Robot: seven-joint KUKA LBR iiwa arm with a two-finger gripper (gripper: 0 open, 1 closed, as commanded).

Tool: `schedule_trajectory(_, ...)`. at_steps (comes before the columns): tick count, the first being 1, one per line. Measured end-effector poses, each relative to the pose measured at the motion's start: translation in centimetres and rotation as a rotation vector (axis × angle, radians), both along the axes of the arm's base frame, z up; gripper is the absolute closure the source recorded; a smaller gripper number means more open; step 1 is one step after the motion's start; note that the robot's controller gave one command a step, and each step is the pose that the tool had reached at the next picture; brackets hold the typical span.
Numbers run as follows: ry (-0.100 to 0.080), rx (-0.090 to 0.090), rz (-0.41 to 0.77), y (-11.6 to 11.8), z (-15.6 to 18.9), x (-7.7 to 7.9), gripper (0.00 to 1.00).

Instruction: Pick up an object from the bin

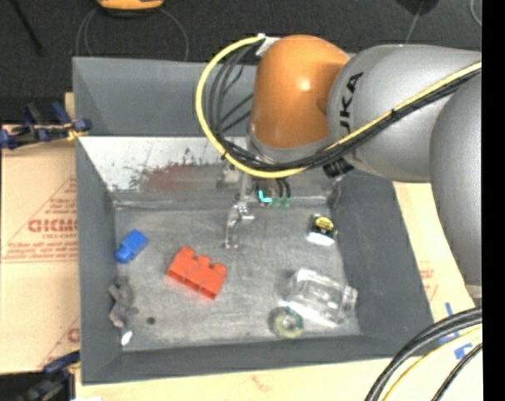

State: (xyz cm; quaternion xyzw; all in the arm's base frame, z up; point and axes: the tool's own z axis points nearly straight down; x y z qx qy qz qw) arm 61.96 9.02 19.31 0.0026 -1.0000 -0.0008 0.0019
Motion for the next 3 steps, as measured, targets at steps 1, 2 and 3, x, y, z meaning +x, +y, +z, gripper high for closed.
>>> schedule_trajectory(1,-0.002,-0.001,0.231,2.5,-8.6,-4.2,0.00)
schedule_trajectory(2,-0.012,-0.003,0.699,5.3,-11.8,-5.0,0.00)
schedule_trajectory(3,-0.022,0.001,0.694,5.5,-11.5,-4.8,1.00)
